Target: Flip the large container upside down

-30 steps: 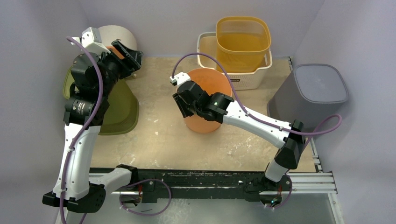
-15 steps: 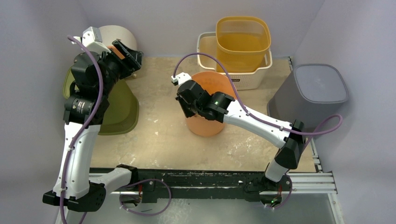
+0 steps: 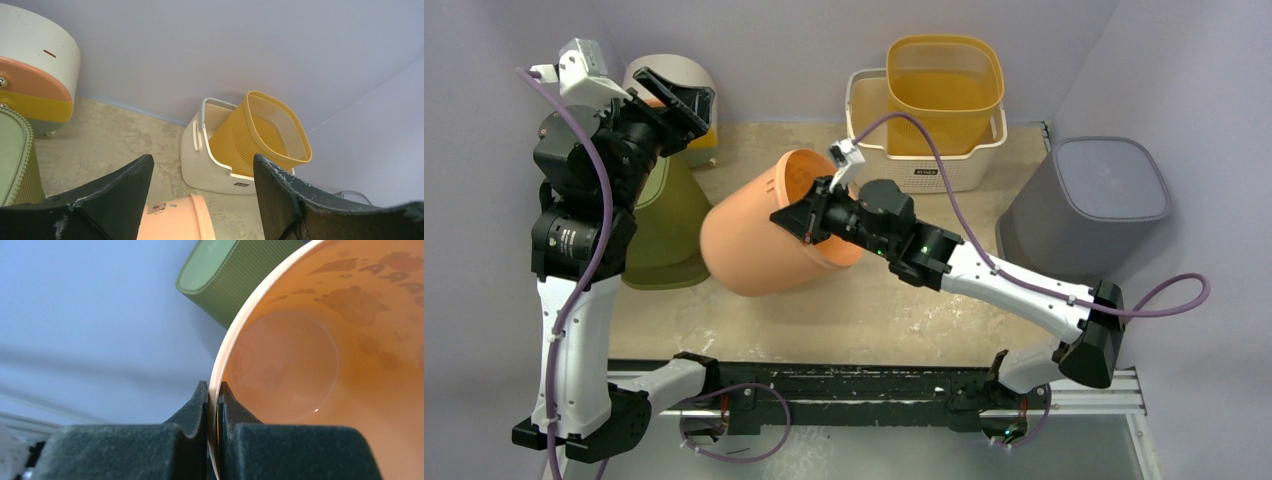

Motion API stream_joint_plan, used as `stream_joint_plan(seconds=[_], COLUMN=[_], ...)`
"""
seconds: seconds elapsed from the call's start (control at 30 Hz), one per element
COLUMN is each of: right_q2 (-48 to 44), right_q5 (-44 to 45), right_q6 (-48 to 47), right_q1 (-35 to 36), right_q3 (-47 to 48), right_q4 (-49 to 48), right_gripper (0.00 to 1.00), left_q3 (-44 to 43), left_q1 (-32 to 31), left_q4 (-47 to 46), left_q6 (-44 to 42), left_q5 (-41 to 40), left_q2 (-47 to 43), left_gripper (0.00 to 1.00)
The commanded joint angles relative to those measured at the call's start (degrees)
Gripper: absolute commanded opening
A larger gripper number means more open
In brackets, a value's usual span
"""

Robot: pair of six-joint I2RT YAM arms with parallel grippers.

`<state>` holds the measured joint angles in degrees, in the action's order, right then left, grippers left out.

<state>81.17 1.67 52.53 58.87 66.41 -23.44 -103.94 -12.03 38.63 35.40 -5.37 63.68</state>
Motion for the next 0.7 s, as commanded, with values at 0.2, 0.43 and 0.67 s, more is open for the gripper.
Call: stream_joint_plan(seconds=[0.2,0.43,0.67], right_q2=[3.55,9.38,26.26], right_q5=[-0.25,2.06,5.87], right_q6=[22.13,37.34,56.31], right_q1=[-1.98,-3.01,-4.88], right_q3=[-13.78,-26.7,-38.96], right_q4=[-38.49,-64.28,-93.64], right_gripper=[0.0,0.0,0.0], left_q3=[-4.49,-3.89,-3.45], left_q1=[-0.27,-0.27,-0.27], left_q4=[-1.59,-1.72,-1.54], left_q6=[0.5,0.8,0.38], left_q5=[0.76,0.99,0.88], left_q2=[1.25,1.68,2.37], left_gripper=[0.71,0.71,0.71])
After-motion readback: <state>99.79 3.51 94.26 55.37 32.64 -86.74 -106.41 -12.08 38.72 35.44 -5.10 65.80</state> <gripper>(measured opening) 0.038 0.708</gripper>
